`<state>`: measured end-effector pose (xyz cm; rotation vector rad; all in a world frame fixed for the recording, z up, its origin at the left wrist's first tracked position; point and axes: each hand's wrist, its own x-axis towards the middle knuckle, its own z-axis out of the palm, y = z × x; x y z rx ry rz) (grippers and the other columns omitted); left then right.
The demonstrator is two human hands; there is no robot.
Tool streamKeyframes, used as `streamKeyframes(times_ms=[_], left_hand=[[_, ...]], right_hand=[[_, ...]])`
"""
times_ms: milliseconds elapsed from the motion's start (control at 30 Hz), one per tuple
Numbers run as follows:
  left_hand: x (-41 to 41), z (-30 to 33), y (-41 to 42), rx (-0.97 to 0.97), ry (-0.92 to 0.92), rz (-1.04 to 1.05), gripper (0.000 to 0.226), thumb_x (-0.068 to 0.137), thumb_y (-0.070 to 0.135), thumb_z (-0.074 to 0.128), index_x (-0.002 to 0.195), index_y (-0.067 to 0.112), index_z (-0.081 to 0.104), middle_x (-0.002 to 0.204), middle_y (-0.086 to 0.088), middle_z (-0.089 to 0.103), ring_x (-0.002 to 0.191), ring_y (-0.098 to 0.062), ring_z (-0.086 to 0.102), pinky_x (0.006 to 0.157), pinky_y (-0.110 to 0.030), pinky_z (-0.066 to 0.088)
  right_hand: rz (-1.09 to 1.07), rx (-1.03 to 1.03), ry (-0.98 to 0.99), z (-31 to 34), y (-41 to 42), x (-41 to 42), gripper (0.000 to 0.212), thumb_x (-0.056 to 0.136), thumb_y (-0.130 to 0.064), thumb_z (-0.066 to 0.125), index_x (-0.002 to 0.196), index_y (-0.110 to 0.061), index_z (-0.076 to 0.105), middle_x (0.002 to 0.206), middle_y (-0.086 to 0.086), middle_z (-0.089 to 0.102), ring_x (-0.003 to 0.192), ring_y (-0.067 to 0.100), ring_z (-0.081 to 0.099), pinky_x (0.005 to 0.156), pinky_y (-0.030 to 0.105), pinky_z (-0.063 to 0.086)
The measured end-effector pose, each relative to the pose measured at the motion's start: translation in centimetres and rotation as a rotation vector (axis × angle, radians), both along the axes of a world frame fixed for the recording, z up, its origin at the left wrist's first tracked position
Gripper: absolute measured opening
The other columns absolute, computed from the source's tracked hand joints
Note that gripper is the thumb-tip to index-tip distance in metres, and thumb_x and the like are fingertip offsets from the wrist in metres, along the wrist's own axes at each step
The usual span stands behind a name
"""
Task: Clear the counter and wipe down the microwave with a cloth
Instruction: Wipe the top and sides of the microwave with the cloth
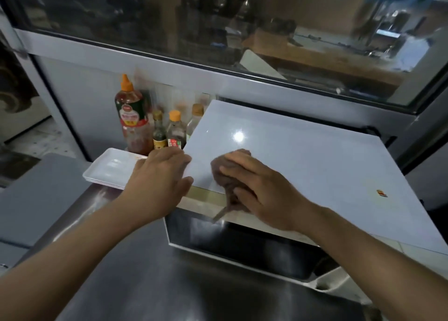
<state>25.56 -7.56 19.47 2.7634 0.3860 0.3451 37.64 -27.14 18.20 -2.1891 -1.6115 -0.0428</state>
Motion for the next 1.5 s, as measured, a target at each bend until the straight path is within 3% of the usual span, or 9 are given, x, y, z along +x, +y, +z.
streamKeyframes(times_ms=[200, 300, 500, 600, 700, 1000, 1133, 1267, 1500], left_hand=[[-0.2, 0.0, 0.5, -0.074, -0.041, -0.061, 0.040, 0.088, 0.027, 0.061, 0.125, 0.014, 0.056, 0.135, 0.001, 0.048, 0.120, -0.017, 0.047, 0.097, -0.026, 0.039], [-1.1, -0.5, 1.5, -0.143, -0.070, -0.050, 0.041, 0.085, 0.029, 0.065, 0.124, 0.018, 0.056, 0.127, 0.005, 0.054, 0.114, -0.016, 0.051, 0.088, -0.020, 0.036], [-2.0, -1.5, 2.6, -0.377, -0.111, -0.001, 0.036, 0.083, 0.032, 0.066, 0.118, 0.030, 0.058, 0.103, 0.020, 0.055, 0.082, 0.004, 0.049, 0.066, -0.002, 0.030], [-2.3, -1.5, 2.9, -0.396, -0.114, -0.033, 0.039, 0.082, 0.036, 0.066, 0.118, 0.033, 0.052, 0.098, 0.025, 0.051, 0.084, 0.009, 0.050, 0.069, -0.007, 0.035], [-2.6, -1.6, 3.6, -0.384, -0.097, -0.046, 0.043, 0.087, 0.030, 0.062, 0.126, 0.029, 0.043, 0.117, 0.014, 0.057, 0.099, -0.001, 0.046, 0.085, -0.019, 0.036], [-4.8, -1.7, 6.6, -0.371, -0.154, -0.029, 0.040, 0.090, 0.019, 0.059, 0.127, 0.023, 0.045, 0.119, 0.004, 0.057, 0.105, -0.009, 0.052, 0.086, -0.023, 0.038], [-5.4, -2.2, 7.3, -0.325, -0.114, -0.039, 0.036, 0.090, 0.020, 0.057, 0.125, 0.023, 0.045, 0.122, 0.005, 0.056, 0.097, -0.004, 0.046, 0.082, -0.020, 0.033], [-5.7, -2.0, 7.6, -0.332, -0.113, -0.069, 0.042, 0.090, 0.019, 0.058, 0.129, 0.023, 0.044, 0.125, 0.003, 0.055, 0.097, -0.004, 0.046, 0.083, -0.022, 0.035], [-6.8, -1.4, 7.9, -0.324, -0.135, -0.118, 0.042, 0.088, 0.016, 0.061, 0.128, 0.017, 0.047, 0.124, -0.001, 0.057, 0.111, -0.017, 0.054, 0.086, -0.023, 0.037]], right_hand=[[-0.320, -0.088, 0.026, 1.5, 4.6, 6.0, 0.039, 0.098, -0.018, 0.038, 0.136, -0.019, 0.044, 0.147, -0.005, 0.033, 0.134, 0.012, 0.030, 0.102, 0.023, 0.029], [-0.167, -0.002, -0.047, 1.0, 5.3, 2.4, 0.037, 0.093, -0.019, 0.042, 0.130, -0.017, 0.047, 0.140, -0.003, 0.039, 0.127, 0.014, 0.035, 0.093, 0.019, 0.035], [0.056, 0.009, 0.107, 0.4, 6.2, -0.2, 0.043, 0.091, -0.026, 0.041, 0.134, -0.028, 0.045, 0.144, -0.013, 0.034, 0.129, 0.002, 0.033, 0.103, 0.007, 0.028], [-0.142, -0.030, 0.065, 1.0, 10.0, 4.4, 0.040, 0.097, -0.019, 0.040, 0.136, -0.020, 0.046, 0.145, -0.004, 0.036, 0.131, 0.012, 0.034, 0.103, 0.022, 0.029], [-0.234, -0.037, 0.014, 1.0, 12.8, 6.0, 0.035, 0.096, -0.018, 0.040, 0.129, -0.022, 0.052, 0.137, -0.006, 0.042, 0.126, 0.013, 0.036, 0.101, 0.028, 0.035], [0.109, -0.054, -0.020, 0.7, 10.8, -3.1, 0.034, 0.083, -0.027, 0.036, 0.103, -0.015, 0.060, 0.113, -0.002, 0.053, 0.111, 0.018, 0.047, 0.092, 0.033, 0.043], [-0.111, -0.165, 0.015, 1.5, 13.9, 0.3, 0.013, 0.088, -0.020, 0.045, 0.087, -0.013, 0.056, 0.097, 0.001, 0.051, 0.097, 0.023, 0.048, 0.083, 0.041, 0.043], [-0.316, -0.226, 0.002, 1.6, 16.1, 1.1, 0.021, 0.088, -0.026, 0.043, 0.068, -0.022, 0.045, 0.087, -0.001, 0.045, 0.089, 0.023, 0.046, 0.071, 0.035, 0.037], [-0.162, -0.169, -0.132, 0.5, 12.3, -7.5, 0.024, 0.083, -0.029, 0.046, 0.095, -0.014, 0.062, 0.099, -0.003, 0.052, 0.100, 0.018, 0.047, 0.087, 0.034, 0.042]])
